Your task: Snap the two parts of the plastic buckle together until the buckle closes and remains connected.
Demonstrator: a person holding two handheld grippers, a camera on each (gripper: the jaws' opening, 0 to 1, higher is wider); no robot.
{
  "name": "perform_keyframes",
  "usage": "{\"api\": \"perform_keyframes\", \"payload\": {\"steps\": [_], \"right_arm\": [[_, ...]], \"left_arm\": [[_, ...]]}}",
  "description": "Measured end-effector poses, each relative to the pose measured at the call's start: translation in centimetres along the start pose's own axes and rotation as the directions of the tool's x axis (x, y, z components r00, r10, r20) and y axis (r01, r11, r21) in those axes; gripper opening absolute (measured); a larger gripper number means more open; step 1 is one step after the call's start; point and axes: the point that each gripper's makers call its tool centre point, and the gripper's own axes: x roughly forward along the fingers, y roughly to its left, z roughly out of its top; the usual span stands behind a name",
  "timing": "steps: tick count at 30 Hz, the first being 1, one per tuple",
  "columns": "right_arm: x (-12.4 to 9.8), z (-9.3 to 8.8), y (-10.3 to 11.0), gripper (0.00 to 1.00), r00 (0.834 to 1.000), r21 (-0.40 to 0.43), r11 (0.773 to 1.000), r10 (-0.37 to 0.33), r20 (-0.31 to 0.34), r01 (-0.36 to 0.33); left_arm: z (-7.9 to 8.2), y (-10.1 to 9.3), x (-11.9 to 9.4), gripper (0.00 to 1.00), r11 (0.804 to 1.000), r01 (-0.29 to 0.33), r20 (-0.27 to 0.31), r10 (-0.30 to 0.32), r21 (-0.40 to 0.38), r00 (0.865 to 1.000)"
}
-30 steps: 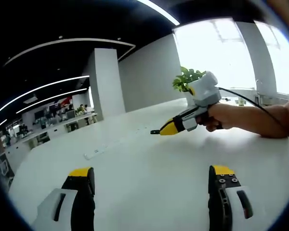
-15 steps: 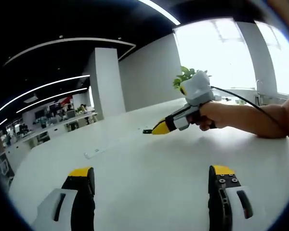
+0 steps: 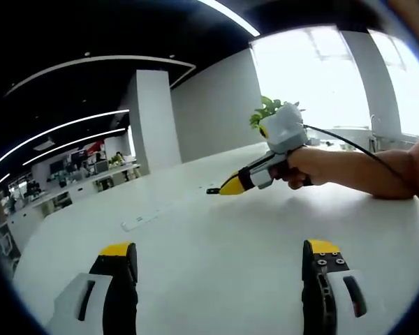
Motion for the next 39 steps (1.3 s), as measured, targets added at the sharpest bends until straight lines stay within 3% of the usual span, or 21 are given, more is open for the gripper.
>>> {"api": "perform_keyframes", "payload": {"steps": [27,39], "right_arm": [[2.7,1.3,0.6,0.11,1.000,-0.013,1.000,0.025,0.003,-0.025],[4.2,1.5,-0.2,0.11,1.000,-0.015,0.999,0.028,-0.004,-0.029]], "left_arm": [[0.0,0.4,-0.1,1.00,1.000,-0.008,0.009,0.008,-0.001,1.000],[-0.1,0.4,0.2,1.00,1.000,-0.004,0.007,0.004,-0.006,1.000]]}}
